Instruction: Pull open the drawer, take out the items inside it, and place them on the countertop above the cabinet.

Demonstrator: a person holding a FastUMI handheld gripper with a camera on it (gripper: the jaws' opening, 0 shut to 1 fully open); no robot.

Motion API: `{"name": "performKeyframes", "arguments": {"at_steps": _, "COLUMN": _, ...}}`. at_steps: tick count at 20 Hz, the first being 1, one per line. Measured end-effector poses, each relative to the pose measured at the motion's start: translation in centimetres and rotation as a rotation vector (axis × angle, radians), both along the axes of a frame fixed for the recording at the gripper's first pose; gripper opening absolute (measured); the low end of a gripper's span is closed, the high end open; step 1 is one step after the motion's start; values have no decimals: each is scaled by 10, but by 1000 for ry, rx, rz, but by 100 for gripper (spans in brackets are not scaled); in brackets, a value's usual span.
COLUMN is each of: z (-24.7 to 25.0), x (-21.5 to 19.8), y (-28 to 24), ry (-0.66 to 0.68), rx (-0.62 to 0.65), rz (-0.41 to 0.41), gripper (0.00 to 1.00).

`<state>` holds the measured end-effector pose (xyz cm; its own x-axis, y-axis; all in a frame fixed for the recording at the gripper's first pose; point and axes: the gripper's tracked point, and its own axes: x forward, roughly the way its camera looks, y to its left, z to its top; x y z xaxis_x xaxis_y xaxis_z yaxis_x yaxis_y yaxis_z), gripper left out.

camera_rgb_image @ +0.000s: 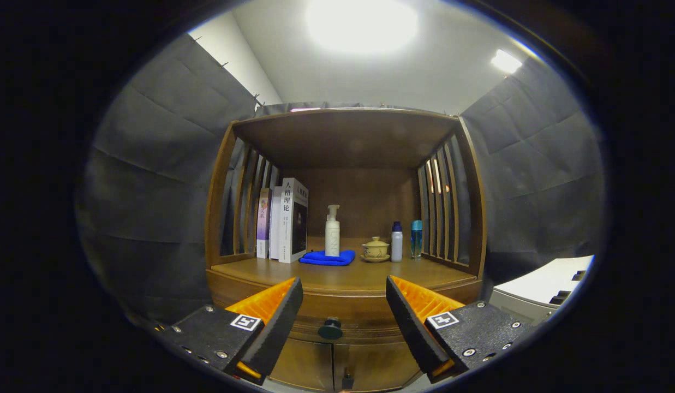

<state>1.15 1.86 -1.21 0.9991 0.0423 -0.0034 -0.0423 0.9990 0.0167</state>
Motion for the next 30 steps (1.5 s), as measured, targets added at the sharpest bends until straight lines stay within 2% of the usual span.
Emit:
{"name": "performKeyframes", "arguments": {"at_steps": 6, "z": -6, "x": 2, "y": -9, "ry": 11, "rx": 37, "rz": -8, "gripper": 95}}
{"name": "performKeyframes", "arguments": {"at_steps": 9, "z": -7, "x": 2, "y": -11, "ry": 26, "rx": 5, "rz": -7, "gripper": 95}}
{"name": "performKeyframes", "arguments": {"at_steps": 16, "z": -35, "x": 6, "y": 9, "ry": 104, "rx": 41, "rz": 62, "gripper": 95}}
{"name": "performKeyframes", "arguments": {"at_steps": 22, "z": -74, "x": 29, "y": 13, "ry": 195, "rx": -27, "rz": 49, "gripper": 95}}
{"name": "performKeyframes", "arguments": {"at_steps": 30, "z": -116, "x": 52, "y": 24, "ry": 264, "rx": -33, "rz": 21, "gripper": 93}}
